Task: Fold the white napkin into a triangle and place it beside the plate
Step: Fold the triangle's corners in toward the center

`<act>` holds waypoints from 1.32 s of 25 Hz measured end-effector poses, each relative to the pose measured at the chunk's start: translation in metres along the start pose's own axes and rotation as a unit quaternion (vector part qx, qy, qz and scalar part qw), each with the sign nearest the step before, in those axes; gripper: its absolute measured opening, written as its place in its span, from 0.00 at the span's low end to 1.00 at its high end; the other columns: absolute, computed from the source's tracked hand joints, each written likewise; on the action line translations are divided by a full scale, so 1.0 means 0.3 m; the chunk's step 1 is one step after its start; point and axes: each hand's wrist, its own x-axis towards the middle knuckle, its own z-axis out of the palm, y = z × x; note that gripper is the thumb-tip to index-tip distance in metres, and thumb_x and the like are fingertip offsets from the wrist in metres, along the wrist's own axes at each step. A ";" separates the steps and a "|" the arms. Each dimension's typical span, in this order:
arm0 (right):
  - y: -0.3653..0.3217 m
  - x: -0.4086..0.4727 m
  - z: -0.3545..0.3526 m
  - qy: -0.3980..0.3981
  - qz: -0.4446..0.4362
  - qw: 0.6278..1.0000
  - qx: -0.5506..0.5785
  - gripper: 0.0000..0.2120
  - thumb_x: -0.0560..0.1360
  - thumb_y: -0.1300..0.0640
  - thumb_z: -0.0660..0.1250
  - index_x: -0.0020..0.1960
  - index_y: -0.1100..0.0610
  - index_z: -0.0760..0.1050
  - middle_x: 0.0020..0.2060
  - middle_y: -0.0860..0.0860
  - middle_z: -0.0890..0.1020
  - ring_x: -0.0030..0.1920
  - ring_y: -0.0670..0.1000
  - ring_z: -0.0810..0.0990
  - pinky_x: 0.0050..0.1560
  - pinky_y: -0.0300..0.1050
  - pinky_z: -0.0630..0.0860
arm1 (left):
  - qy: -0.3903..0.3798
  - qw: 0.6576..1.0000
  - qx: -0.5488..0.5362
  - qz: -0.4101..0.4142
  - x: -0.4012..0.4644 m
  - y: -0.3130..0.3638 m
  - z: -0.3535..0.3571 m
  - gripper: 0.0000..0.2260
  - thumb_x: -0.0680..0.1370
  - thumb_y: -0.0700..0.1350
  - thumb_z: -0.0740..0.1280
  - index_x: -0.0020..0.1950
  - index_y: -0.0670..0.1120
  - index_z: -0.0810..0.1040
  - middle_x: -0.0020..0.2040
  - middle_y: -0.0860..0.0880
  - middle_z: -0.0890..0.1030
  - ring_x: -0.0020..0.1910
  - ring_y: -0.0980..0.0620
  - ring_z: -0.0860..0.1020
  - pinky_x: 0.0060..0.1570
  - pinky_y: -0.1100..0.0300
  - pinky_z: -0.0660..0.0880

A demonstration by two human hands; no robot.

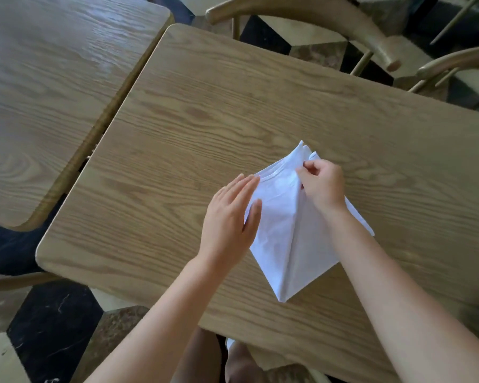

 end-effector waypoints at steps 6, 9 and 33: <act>0.057 0.084 0.005 0.033 -0.017 0.986 -0.160 0.04 0.71 0.59 0.65 0.44 0.58 0.75 0.38 0.52 0.82 0.43 0.58 0.79 0.39 0.45 0.70 | -0.133 0.958 0.213 0.140 0.011 -0.066 0.154 0.23 0.78 0.50 0.53 0.73 0.46 0.64 0.74 0.44 0.63 0.73 0.46 0.58 0.69 0.40 0.53; 0.079 0.076 0.022 0.086 -0.153 0.935 -0.309 0.18 0.70 0.58 0.66 0.59 0.56 0.72 0.52 0.56 0.80 0.54 0.60 0.77 0.49 0.51 0.70 | -0.168 0.948 0.236 0.129 0.006 -0.093 0.185 0.25 0.78 0.53 0.52 0.73 0.47 0.63 0.74 0.46 0.62 0.74 0.46 0.58 0.70 0.39 0.55; 0.166 0.172 0.022 -0.112 -0.305 0.841 -0.432 0.25 0.80 0.51 0.50 0.75 0.50 0.49 0.77 0.50 0.51 0.76 0.51 0.47 0.73 0.58 0.46 | -0.103 0.958 0.268 0.004 0.078 0.006 0.243 0.28 0.79 0.55 0.49 0.76 0.44 0.50 0.77 0.47 0.48 0.76 0.51 0.47 0.71 0.43 0.40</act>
